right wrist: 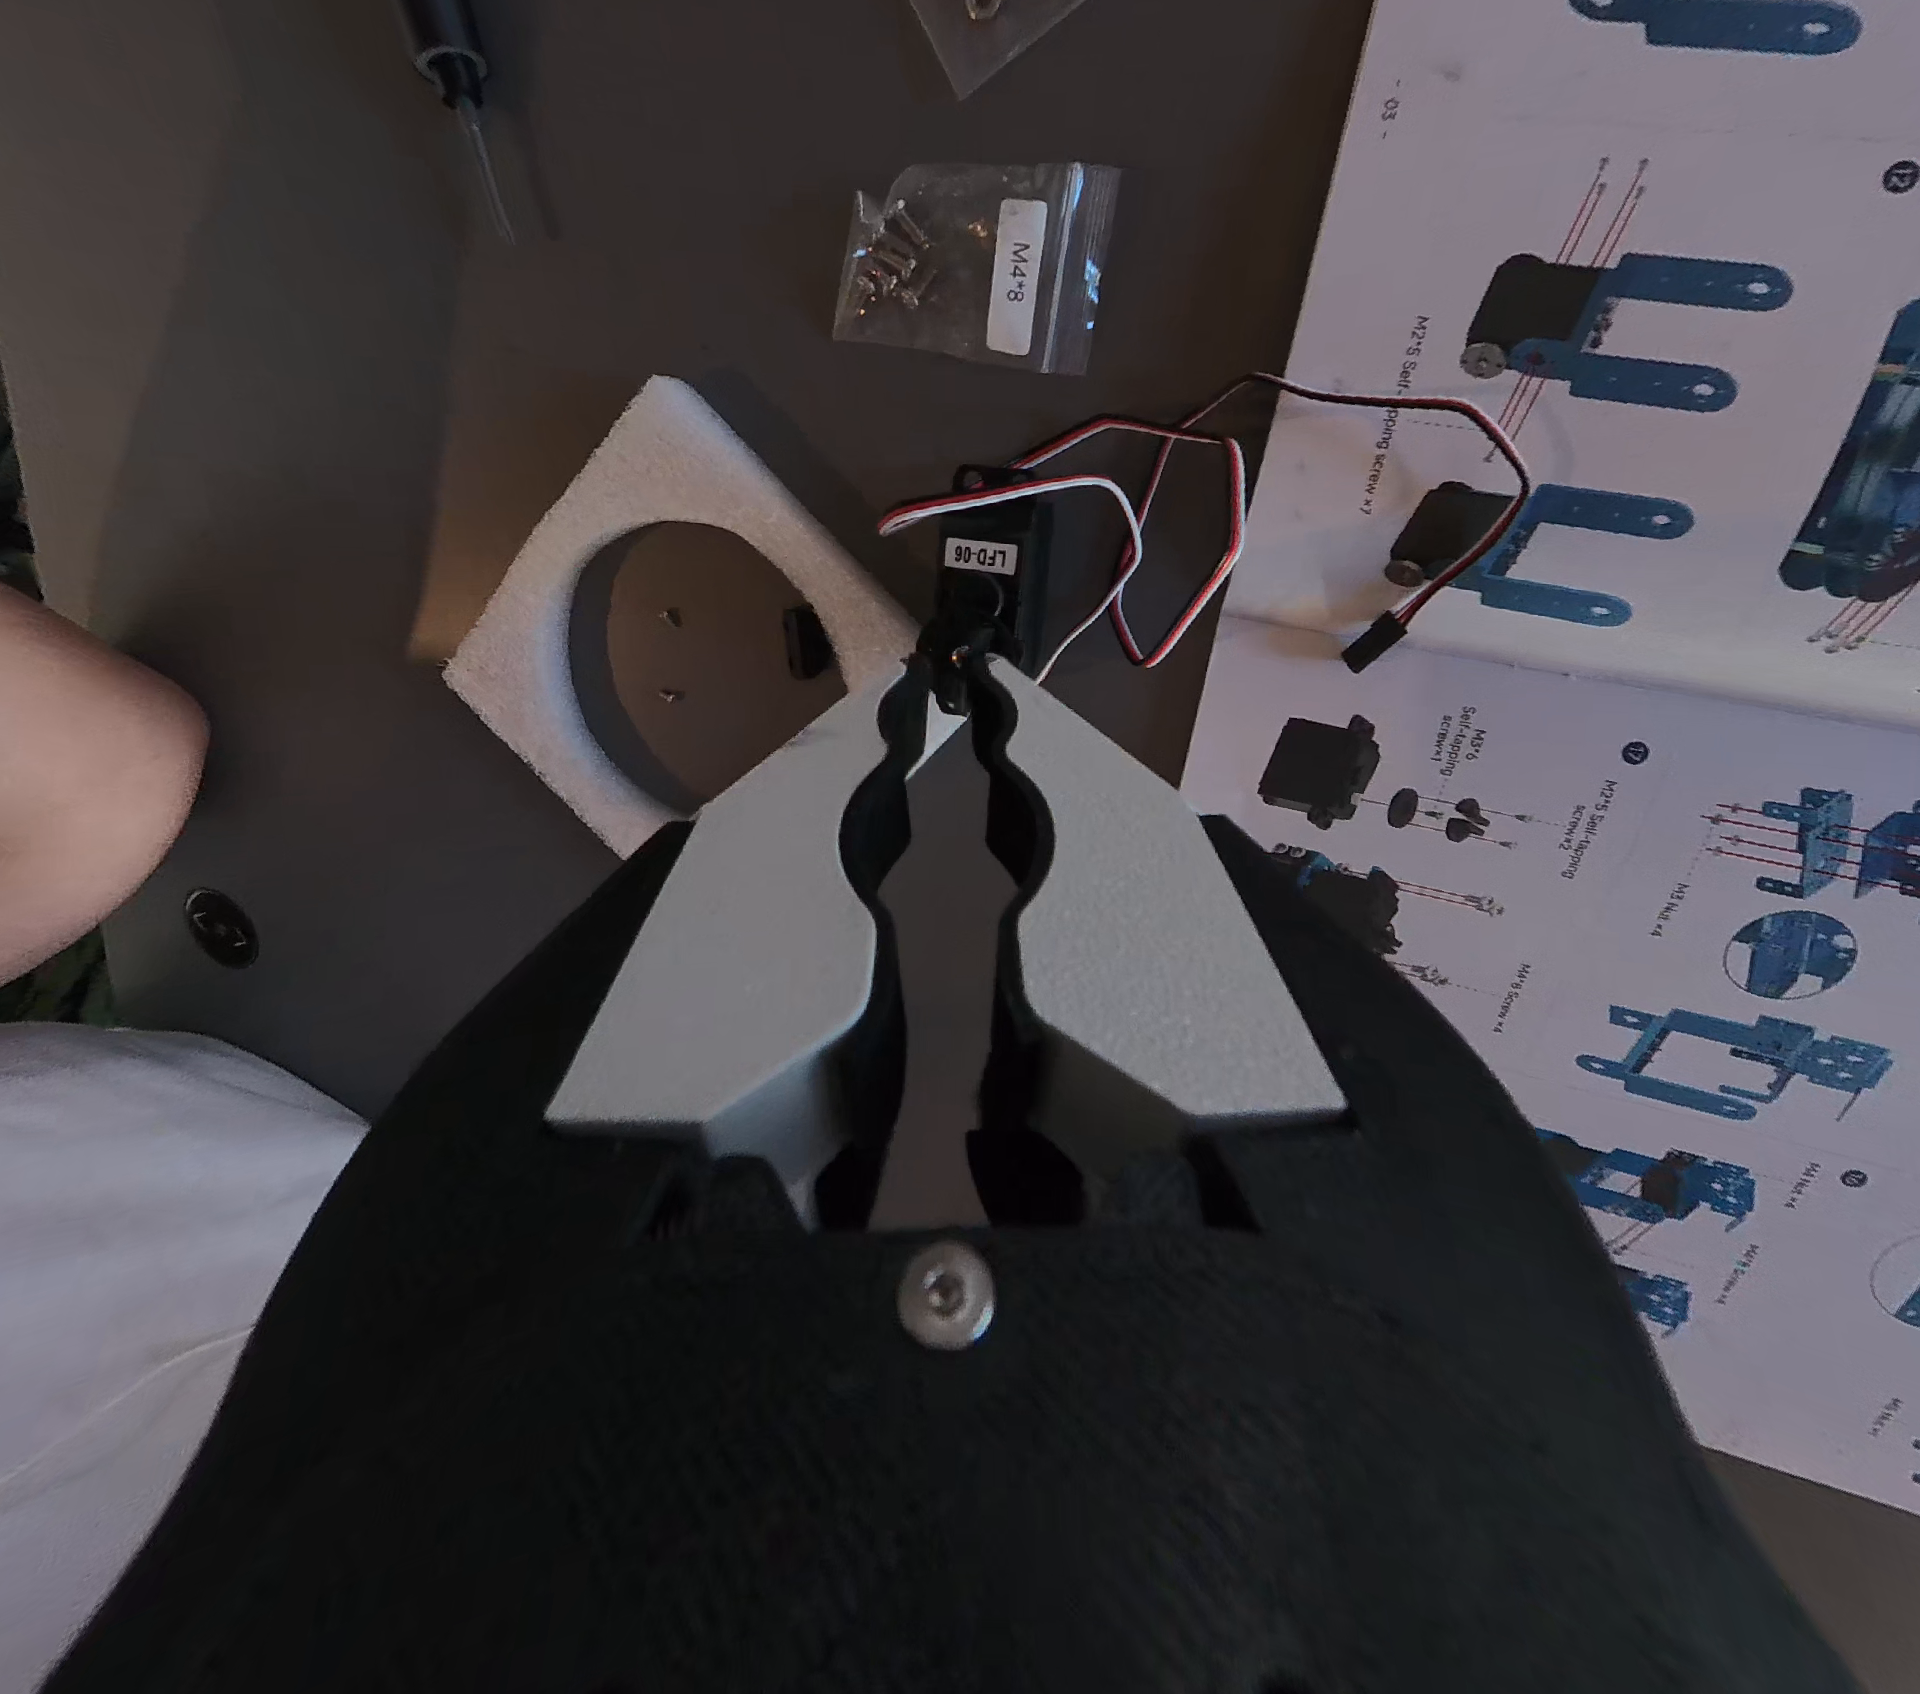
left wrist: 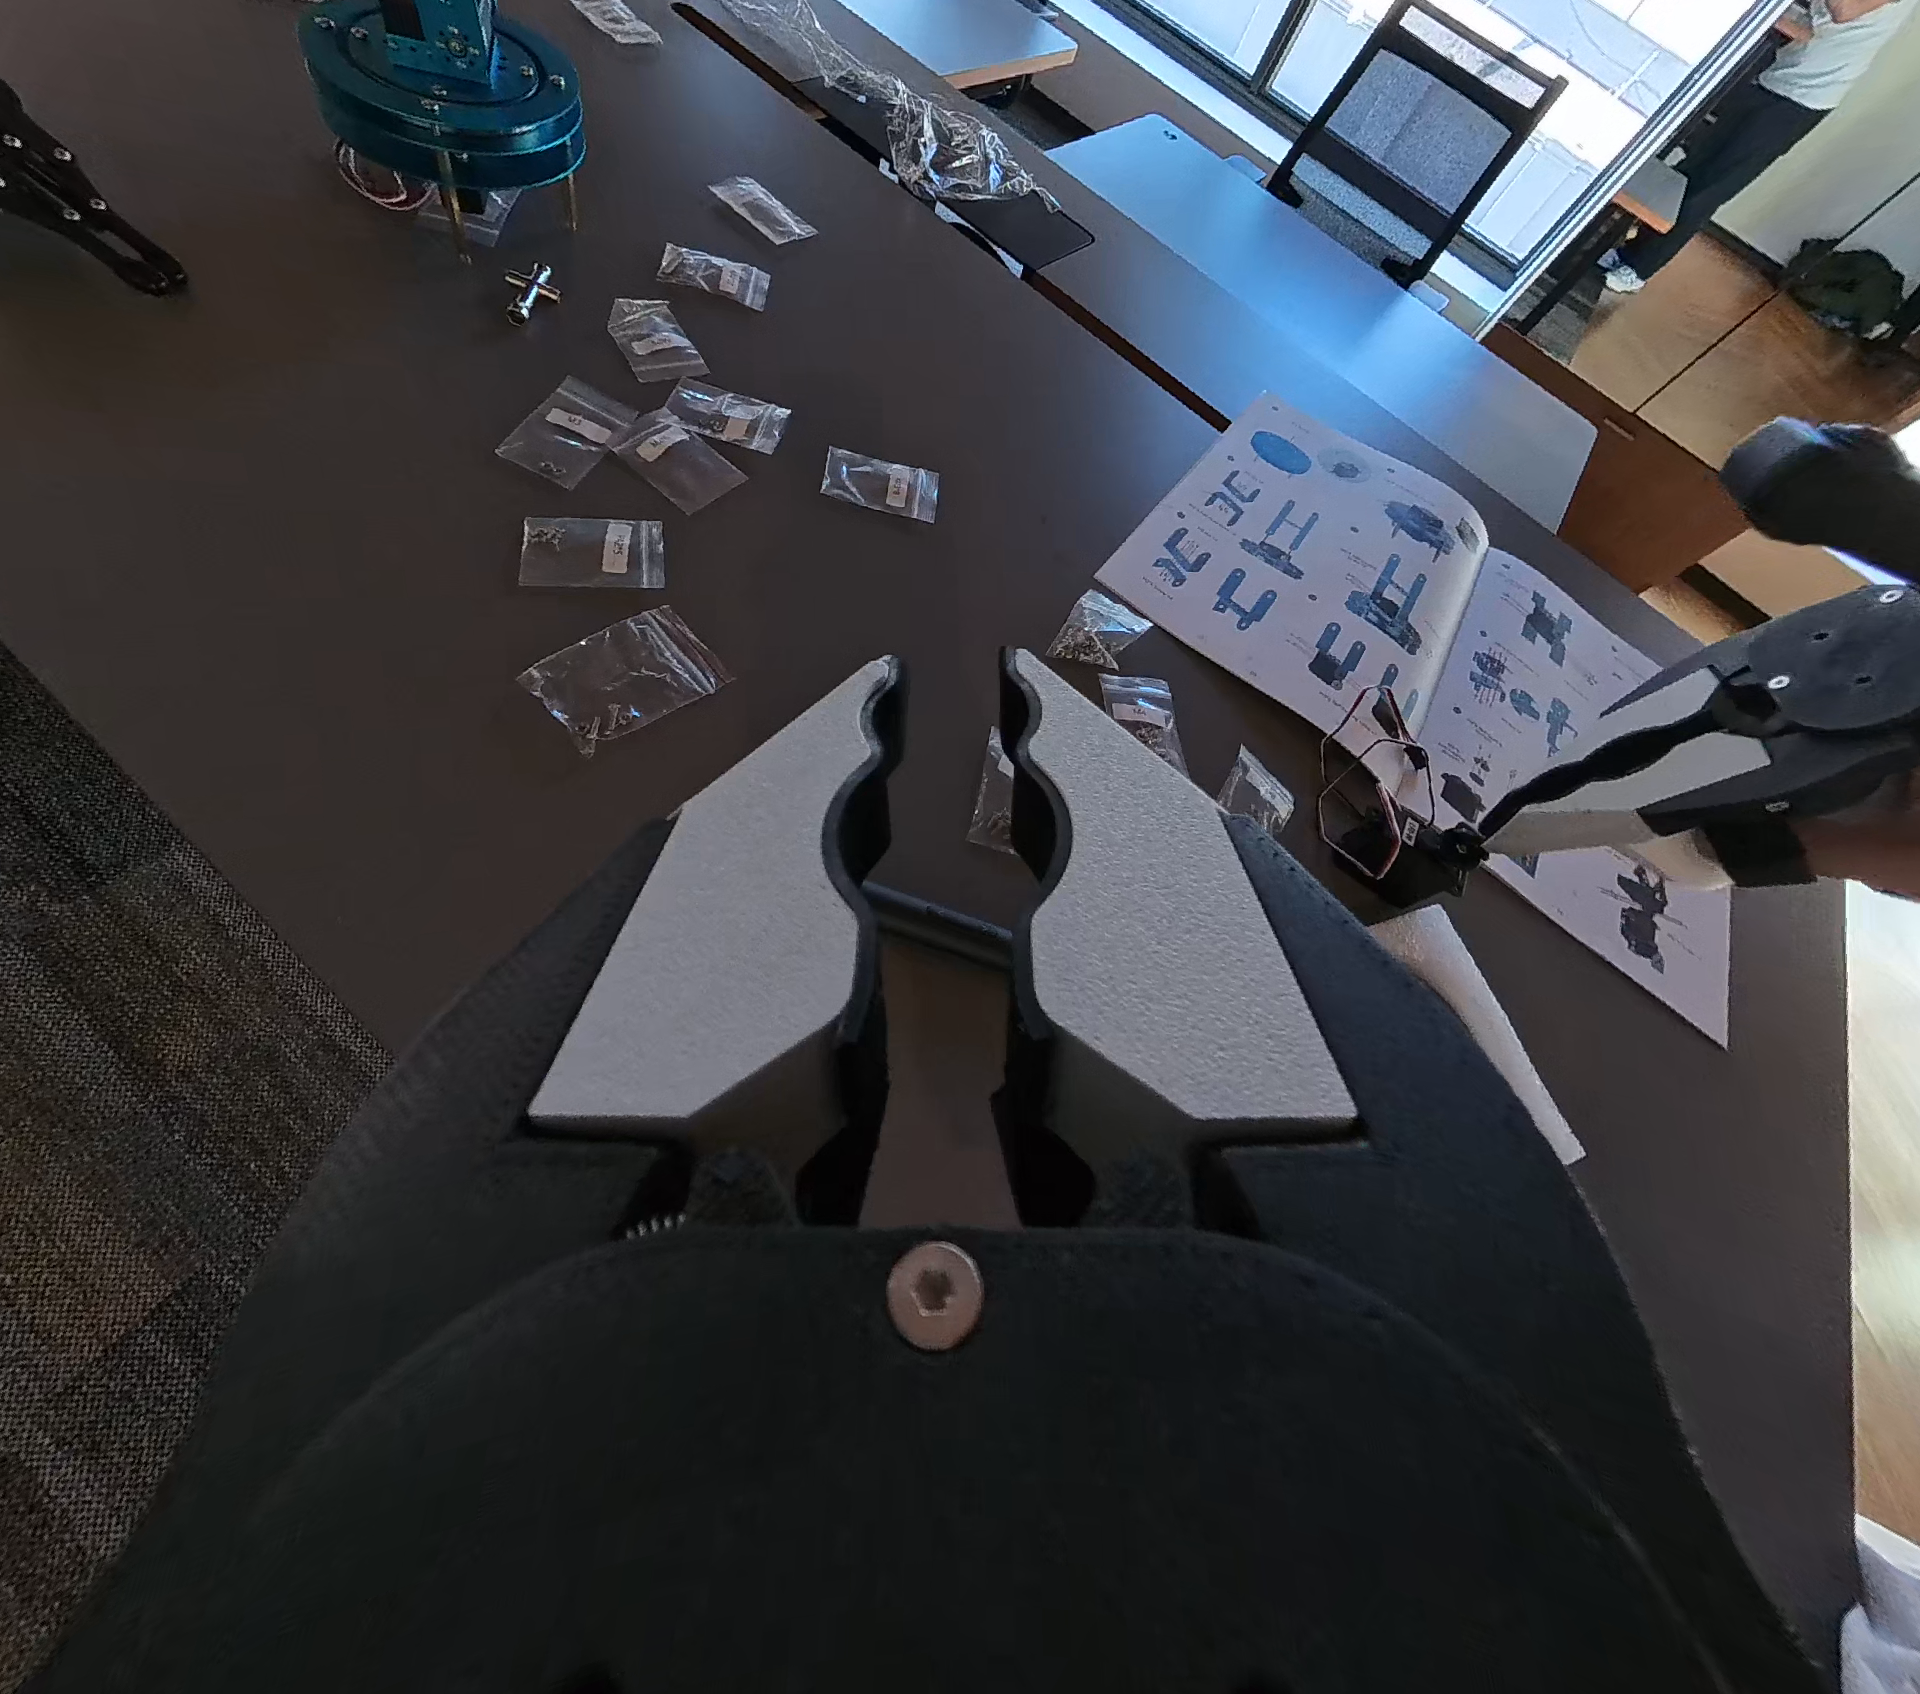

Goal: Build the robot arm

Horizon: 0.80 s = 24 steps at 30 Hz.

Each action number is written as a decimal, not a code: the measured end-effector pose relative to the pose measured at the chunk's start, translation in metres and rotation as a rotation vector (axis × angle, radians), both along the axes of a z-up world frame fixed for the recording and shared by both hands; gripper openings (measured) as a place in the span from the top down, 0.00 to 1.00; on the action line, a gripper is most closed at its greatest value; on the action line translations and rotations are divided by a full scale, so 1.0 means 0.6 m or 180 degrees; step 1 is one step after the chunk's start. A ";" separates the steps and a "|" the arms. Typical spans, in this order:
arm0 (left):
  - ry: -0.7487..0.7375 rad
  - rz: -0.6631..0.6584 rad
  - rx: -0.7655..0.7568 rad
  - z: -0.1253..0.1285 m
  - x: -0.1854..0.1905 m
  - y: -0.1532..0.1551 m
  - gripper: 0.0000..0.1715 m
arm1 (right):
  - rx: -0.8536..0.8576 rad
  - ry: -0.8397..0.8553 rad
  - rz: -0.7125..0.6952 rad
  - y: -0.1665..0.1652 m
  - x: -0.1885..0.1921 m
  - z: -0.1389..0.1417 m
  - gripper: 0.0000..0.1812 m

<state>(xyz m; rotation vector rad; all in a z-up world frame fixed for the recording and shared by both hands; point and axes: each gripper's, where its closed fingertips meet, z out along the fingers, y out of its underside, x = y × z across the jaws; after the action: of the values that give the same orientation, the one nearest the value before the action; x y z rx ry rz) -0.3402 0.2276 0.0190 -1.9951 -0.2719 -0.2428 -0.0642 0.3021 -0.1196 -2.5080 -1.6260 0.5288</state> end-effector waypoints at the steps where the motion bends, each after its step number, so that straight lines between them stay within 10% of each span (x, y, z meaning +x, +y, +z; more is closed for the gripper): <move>1: 0.0001 -0.0004 -0.0006 0.000 0.001 0.000 0.91 | 0.0018 0.0021 0.0002 0.002 -0.001 0.003 0.96; 17: -0.0051 -0.0002 0.0126 0.012 0.002 0.005 0.92 | 0.1461 0.1610 0.0302 0.093 0.017 0.150 1.00; 24: 0.0002 -0.0249 0.0529 0.072 0.057 0.018 0.94 | 0.0963 0.2739 0.0893 0.073 0.070 0.166 0.85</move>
<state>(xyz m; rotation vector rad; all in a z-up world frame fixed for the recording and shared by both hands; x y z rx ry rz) -0.3060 0.2382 0.0623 -1.8431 -0.1679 -0.3049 -0.0225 0.3458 -0.0199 -1.4939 -1.5169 1.0941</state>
